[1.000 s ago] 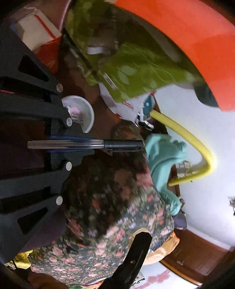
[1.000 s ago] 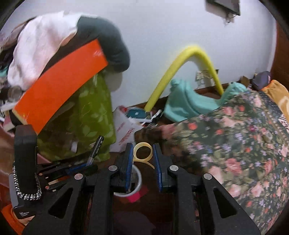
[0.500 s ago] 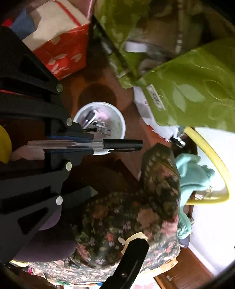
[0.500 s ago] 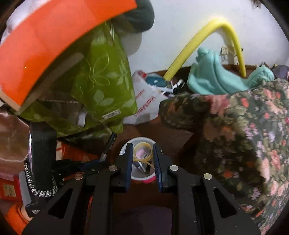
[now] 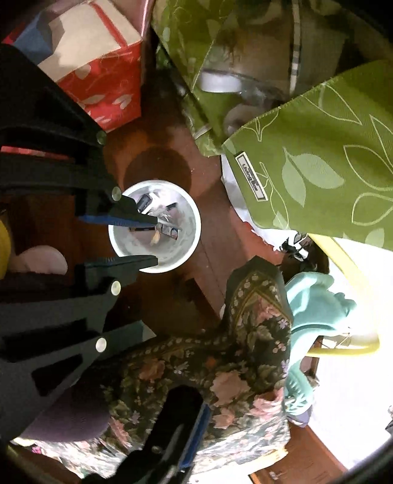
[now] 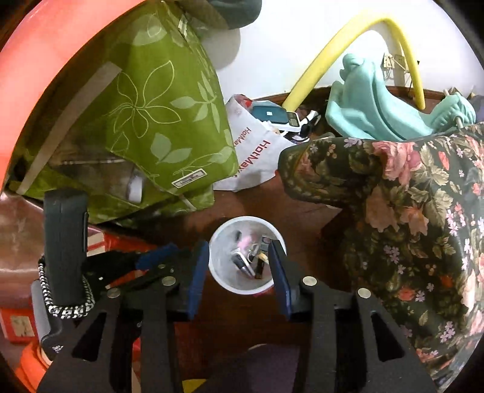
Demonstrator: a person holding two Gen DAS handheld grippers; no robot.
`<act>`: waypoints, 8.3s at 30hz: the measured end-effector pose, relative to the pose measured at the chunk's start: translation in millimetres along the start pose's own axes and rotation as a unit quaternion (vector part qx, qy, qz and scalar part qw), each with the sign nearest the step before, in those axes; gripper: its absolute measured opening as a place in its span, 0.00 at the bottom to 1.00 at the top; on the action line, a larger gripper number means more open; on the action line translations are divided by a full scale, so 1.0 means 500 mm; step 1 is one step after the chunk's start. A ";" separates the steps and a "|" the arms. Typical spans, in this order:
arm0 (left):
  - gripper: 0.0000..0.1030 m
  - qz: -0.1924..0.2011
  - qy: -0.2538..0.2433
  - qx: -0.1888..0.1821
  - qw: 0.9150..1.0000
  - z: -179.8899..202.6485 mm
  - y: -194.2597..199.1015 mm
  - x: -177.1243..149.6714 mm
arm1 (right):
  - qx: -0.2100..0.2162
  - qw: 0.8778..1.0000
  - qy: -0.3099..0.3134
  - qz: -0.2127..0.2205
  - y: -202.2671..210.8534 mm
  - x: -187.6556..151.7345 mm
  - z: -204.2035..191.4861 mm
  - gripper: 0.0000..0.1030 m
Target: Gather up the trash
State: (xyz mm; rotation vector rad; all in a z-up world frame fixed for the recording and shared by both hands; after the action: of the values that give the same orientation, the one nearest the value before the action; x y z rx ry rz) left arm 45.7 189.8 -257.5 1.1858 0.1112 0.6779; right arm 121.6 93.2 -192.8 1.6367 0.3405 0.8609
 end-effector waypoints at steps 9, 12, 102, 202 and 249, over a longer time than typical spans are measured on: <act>0.16 0.018 -0.038 0.006 0.999 0.054 0.044 -0.003 | -0.010 0.999 0.001 0.031 0.054 -0.015 0.026 0.36; 0.16 0.028 -0.053 0.012 0.998 0.081 0.061 0.000 | -0.013 0.999 -0.005 0.046 0.080 -0.023 0.042 0.36; 0.15 -0.014 -0.279 -0.110 0.954 0.981 -0.351 0.237 | -0.168 0.925 -0.315 0.128 0.133 -0.168 0.950 0.34; 0.33 -0.020 0.060 -0.003 0.998 -0.023 -0.041 0.019 | 0.028 1.000 -0.002 -0.013 -0.052 0.017 0.011 0.44; 0.90 0.312 -0.262 -0.078 0.910 0.385 0.500 -0.179 | -0.231 0.880 -0.199 0.364 0.569 -0.303 0.156 0.96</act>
State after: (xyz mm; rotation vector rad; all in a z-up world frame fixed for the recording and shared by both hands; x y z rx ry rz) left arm -51.6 35.4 14.8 1.2115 -0.7944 0.8744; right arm 6.6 -134.6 18.9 1.4275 -0.7717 1.0169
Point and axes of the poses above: each gripper's, at about its wrist camera, not at the fingertips, and y roughly against the way its jaws point, z to its right, x to its top, the point moved 1 cm from there along -y, roughly the way its jaws point, and after that the axes turned 12 degrees about -x, right-handed, at the moved point
